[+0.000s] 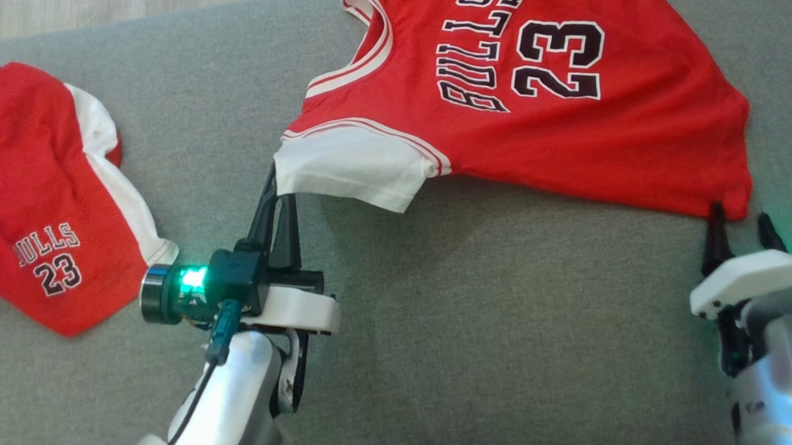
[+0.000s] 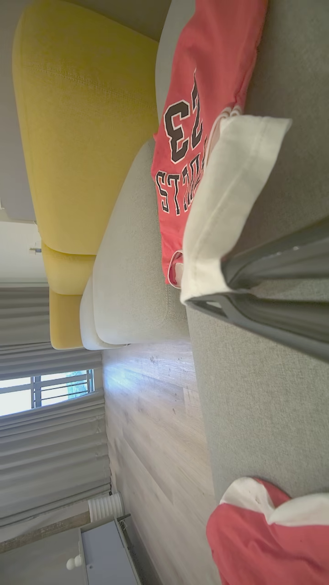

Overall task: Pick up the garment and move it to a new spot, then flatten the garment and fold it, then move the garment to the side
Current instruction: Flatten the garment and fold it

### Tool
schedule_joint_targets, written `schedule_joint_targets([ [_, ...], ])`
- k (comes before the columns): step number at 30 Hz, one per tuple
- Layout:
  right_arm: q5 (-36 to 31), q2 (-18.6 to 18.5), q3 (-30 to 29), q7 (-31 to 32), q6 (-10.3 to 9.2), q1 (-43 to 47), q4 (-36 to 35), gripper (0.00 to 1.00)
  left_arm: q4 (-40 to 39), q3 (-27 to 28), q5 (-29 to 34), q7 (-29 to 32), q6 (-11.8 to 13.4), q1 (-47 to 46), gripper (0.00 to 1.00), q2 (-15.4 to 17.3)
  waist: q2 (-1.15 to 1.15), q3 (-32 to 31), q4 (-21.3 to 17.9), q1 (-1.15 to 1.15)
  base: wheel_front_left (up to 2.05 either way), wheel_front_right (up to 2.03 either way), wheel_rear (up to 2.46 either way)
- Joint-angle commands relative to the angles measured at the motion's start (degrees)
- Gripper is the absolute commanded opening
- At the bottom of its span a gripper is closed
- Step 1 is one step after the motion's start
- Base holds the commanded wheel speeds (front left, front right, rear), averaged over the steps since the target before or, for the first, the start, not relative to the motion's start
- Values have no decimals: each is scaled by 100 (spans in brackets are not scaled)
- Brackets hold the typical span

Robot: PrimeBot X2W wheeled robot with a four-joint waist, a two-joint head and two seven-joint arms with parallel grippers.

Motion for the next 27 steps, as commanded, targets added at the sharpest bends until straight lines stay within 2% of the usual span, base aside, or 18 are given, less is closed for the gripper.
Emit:
schedule_joint_targets([
  [1,30,-24,246,-74,-4,-241,7,100,-211,263,63,-53,-38,-39,0,57,0,16,-15,0,0,0,0],
  [5,81,-24,407,-59,-4,-401,331,100,-215,372,127,-53,-102,-5,0,21,0,46,-23,0,0,0,0],
  [6,122,-24,455,-33,-4,-440,425,88,-214,399,142,-53,-119,1,0,15,0,51,-23,0,0,0,0],
  [7,157,-24,496,-20,-4,-478,508,29,-210,428,155,-53,-135,5,0,12,0,54,-25,0,0,0,0],
  [8,169,-24,530,-24,-4,-511,576,0,-206,457,170,-53,-149,10,0,9,0,55,-26,0,0,0,0],
  [13,209,-24,668,-247,-4,-634,716,0,-185,624,228,-53,-198,57,0,10,0,1,-49,0,0,0,0],
  [18,256,-24,858,-472,-4,-671,549,0,-214,791,257,-53,-214,139,0,26,0,-98,-128,0,0,0,0],
  [22,270,-24,968,-597,-4,-658,102,0,-349,947,315,-53,-250,215,0,71,0,-201,-237,0,0,0,0],
  [27,171,-71,1112,-642,-4,-553,-810,0,-593,1120,424,-53,-307,293,0,147,0,-349,-365,0,0,0,0],
])
